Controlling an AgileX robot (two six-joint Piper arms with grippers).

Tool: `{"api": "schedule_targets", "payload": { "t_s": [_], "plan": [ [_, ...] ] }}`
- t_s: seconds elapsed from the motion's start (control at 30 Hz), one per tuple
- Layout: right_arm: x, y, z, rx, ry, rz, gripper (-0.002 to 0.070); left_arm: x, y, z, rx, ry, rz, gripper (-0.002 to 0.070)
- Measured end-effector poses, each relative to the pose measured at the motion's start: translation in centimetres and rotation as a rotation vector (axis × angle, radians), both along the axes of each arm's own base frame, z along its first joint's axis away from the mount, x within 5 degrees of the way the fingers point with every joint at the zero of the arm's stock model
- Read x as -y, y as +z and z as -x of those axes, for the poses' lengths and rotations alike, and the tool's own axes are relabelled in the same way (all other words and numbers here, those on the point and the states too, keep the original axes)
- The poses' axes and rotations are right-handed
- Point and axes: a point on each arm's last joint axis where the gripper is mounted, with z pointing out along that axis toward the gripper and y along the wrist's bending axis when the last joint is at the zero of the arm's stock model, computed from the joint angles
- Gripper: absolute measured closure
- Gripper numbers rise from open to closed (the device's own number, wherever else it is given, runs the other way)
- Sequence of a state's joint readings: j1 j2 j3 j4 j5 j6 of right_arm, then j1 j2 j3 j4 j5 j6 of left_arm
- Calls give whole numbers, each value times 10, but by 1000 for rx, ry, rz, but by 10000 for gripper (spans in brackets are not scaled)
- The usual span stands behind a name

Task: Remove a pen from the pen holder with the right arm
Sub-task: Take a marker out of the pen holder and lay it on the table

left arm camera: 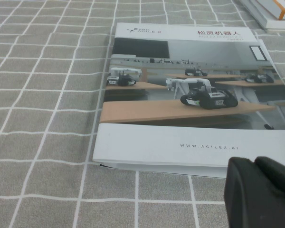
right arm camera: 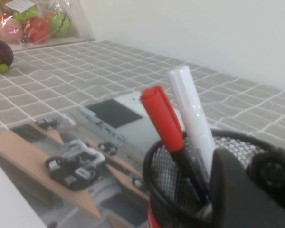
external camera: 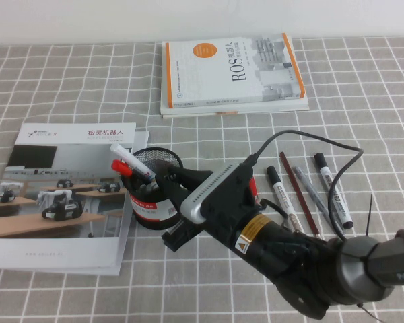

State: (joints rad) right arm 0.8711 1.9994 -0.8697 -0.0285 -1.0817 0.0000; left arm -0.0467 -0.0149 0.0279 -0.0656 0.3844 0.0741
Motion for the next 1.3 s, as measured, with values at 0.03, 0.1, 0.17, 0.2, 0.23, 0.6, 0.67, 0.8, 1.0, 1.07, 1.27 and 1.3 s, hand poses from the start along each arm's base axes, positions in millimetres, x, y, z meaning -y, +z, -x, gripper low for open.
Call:
{"api": "schedule_targets", "payload": {
  "t_s": [0.03,0.1,0.17,0.2,0.23,0.6,0.67,0.8,1.0,1.07,1.27,1.3],
  "plan": [
    [0,1,0,0,0,0,574,0,0,0,0,0,0,678],
    [1,7,1,9,0,-10,574,0,0,0,0,0,0,678],
    [1,15,1,17,0,-20,574,0,0,0,0,0,0,678],
    [2,18,1,20,0,-23,574,0,0,0,0,0,0,678],
    [2,21,2,26,-1,-18,574,0,0,0,0,0,0,678],
    [8,54,8,39,14,13,575,0,0,0,0,0,0,678],
    [10,63,11,41,20,34,575,0,0,0,0,0,0,678],
    [17,86,17,57,21,54,575,0,0,0,0,0,0,678],
    [38,135,33,72,7,47,575,0,0,0,0,0,0,678],
    [47,148,39,37,-7,70,575,0,0,0,0,0,0,678],
    [68,199,51,-121,-33,193,575,0,0,0,0,0,0,678],
    [70,206,52,-146,-31,213,575,0,0,0,0,0,0,678]
  ]
}}
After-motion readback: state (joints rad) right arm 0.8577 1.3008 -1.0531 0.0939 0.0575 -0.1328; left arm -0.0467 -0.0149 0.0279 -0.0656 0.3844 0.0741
